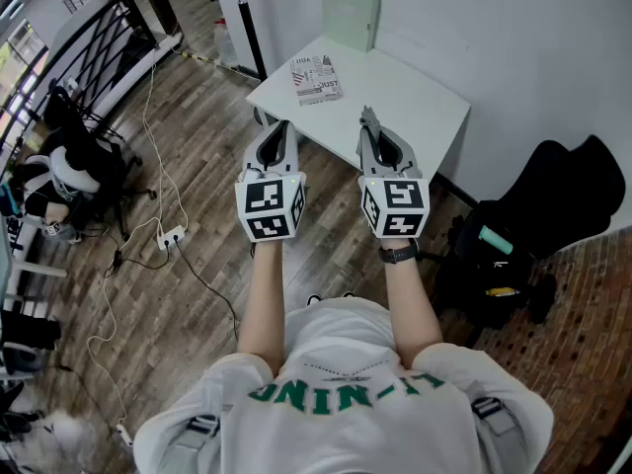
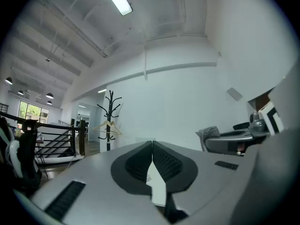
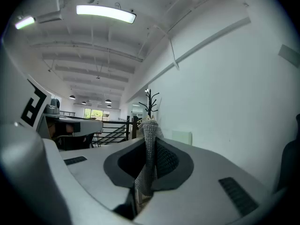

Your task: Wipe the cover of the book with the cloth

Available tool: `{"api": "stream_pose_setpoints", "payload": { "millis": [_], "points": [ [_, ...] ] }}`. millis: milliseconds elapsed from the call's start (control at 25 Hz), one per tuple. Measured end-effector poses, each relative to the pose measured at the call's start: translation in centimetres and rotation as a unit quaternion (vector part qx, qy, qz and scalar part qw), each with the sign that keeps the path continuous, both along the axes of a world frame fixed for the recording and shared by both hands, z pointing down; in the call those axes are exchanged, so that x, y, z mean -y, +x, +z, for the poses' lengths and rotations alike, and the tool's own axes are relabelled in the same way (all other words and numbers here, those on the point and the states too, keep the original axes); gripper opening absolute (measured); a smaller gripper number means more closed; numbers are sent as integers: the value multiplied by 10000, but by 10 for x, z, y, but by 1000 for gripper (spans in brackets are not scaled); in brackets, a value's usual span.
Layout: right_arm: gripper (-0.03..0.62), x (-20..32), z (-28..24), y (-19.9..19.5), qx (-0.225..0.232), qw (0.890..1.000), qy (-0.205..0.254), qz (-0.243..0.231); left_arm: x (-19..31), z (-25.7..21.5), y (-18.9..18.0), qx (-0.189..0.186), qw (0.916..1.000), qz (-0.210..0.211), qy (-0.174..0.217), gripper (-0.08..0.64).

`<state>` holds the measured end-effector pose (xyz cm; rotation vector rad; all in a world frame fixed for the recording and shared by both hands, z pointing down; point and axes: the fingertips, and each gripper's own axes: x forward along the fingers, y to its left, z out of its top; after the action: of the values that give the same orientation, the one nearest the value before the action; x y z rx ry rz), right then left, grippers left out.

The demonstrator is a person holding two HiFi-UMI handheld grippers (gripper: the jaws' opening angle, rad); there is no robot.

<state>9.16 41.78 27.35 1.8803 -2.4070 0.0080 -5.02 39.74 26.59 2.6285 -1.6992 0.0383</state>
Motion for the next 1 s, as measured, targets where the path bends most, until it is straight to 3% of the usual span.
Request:
{"api": "stream_pose_setpoints", "payload": {
  "millis": [240, 560, 760, 1000],
  "points": [
    [41, 10, 14, -41, -12, 9995, -244, -192, 9, 10, -41, -249, 9994, -154, -166, 17],
    [44, 43, 53, -63, -34, 9972, -682, -288, 34, 38, -56, -270, 9988, -103, -392, 17],
    [46, 102, 64, -62, 67, 9957, -805, -455, 86, 45, -56, -304, 9984, -232, -425, 17],
    [46, 213, 72, -40, 266, 9927, -916, -735, 187, 41, -34, -96, 9989, -372, -283, 17]
  ]
}}
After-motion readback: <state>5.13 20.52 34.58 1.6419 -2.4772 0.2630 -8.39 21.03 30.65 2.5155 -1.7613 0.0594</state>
